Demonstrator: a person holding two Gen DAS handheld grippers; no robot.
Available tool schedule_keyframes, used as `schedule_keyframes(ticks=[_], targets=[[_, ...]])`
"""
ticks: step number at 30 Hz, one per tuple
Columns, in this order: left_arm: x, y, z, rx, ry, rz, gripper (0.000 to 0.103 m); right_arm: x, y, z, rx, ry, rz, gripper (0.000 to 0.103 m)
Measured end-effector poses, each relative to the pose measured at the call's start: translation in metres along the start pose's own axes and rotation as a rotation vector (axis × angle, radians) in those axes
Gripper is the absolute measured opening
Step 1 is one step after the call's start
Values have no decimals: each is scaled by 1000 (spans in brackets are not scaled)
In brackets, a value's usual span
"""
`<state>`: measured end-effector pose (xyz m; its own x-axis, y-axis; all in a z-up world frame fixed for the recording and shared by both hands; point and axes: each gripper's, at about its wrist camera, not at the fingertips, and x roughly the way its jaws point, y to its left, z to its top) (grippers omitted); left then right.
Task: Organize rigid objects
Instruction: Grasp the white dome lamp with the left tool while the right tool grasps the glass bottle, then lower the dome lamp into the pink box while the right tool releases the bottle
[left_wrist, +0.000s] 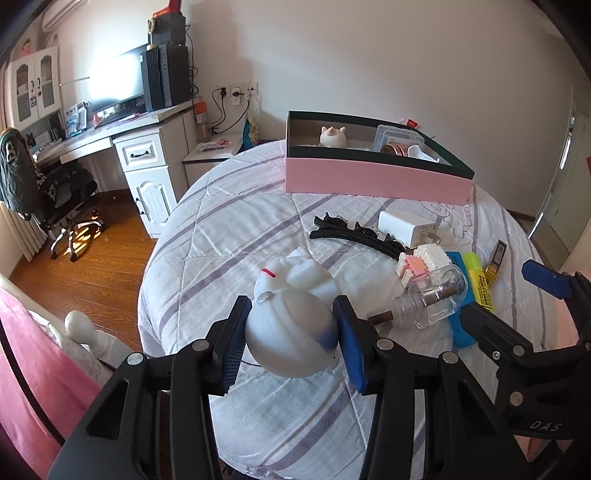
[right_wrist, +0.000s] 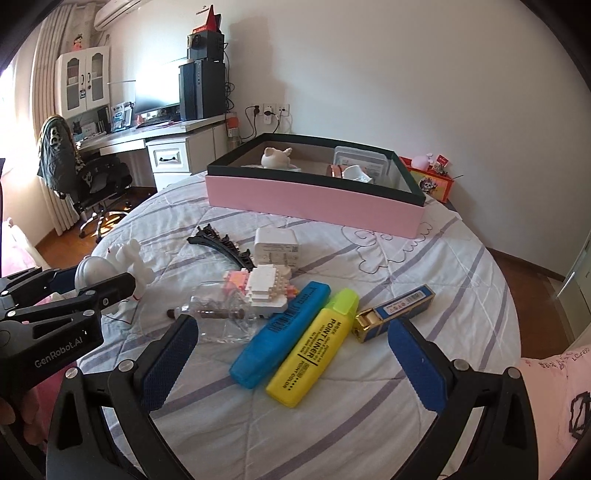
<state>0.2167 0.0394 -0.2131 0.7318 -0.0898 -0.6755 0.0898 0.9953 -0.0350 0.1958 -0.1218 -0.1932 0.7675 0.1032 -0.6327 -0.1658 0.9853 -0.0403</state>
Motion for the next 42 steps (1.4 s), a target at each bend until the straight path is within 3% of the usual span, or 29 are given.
schedule_keyframes(ticks=[6,11,15,16,31,42], targets=[[1,7,-3,-11,7,5,46,28,14,6,1,42,50,99],[4,7,-4,-5,8,8,46,39,19,8,-13,56,109,82],[6,2,-3,5,10,0,46,38,21,10,-26,60,161,54],[7,-1,-2,9,8,-3,46,38,22,11,-28,59,164,51],[-5,-28,28,47,-42,-69,46,7,-6,29,-1,-34,172,51],[5,-63,111,119,-134,-106,46,-1,-46,96,-26,-156,116,51]])
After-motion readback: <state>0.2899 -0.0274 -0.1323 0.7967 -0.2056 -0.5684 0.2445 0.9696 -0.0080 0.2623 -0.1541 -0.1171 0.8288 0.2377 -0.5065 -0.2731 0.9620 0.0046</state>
